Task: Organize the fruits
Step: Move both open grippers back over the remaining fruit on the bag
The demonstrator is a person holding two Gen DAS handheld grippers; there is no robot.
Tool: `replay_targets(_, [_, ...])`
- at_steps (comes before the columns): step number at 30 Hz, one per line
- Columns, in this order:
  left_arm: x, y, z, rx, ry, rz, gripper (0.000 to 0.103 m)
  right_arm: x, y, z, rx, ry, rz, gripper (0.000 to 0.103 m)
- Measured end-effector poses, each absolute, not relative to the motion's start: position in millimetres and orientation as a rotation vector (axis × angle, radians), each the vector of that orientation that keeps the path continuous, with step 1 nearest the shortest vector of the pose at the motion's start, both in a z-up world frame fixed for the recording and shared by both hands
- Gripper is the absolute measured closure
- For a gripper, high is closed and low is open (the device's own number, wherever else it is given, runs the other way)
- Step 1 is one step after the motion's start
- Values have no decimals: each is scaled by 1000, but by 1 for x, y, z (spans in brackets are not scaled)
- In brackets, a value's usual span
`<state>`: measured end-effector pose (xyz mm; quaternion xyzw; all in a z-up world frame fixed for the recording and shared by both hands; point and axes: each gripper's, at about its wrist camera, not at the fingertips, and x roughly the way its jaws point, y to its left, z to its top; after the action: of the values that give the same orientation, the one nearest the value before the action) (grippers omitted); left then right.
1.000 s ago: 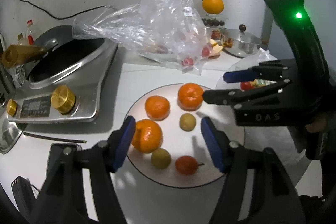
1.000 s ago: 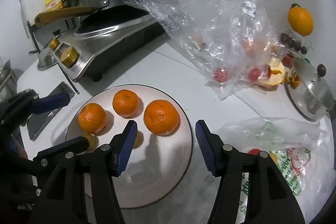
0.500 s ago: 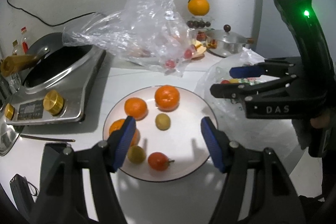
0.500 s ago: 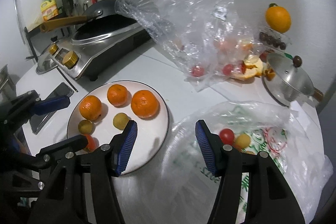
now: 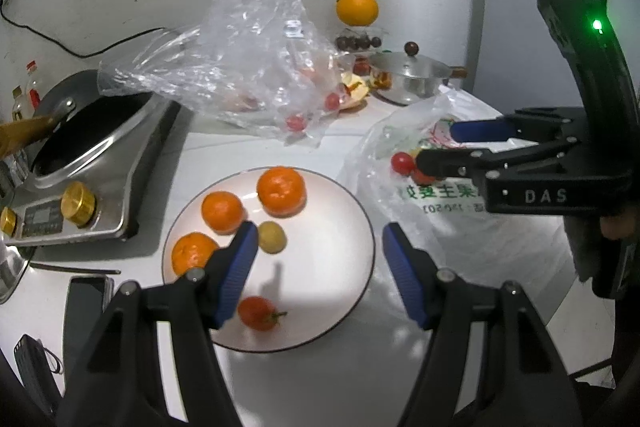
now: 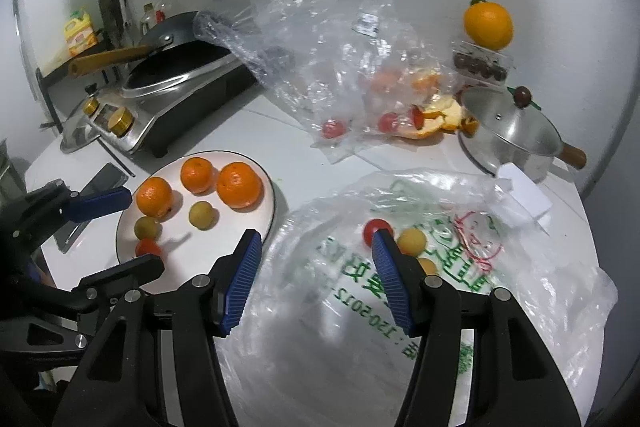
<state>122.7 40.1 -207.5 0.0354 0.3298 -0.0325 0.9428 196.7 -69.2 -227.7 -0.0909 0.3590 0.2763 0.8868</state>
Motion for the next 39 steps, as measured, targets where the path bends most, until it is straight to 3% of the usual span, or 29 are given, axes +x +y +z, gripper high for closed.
replay_targets(23, [152,-9,-214,119,698,-84,37,220,-130,-250,-137,769,535,42])
replay_targets(28, [163,-14,-219,121,716,-88,37,229,-135,-258,-143,789,532,54])
replay_targets(39, [182,-21,-227,126,736,-110,37,250,-133,-278,-164,844,545,68])
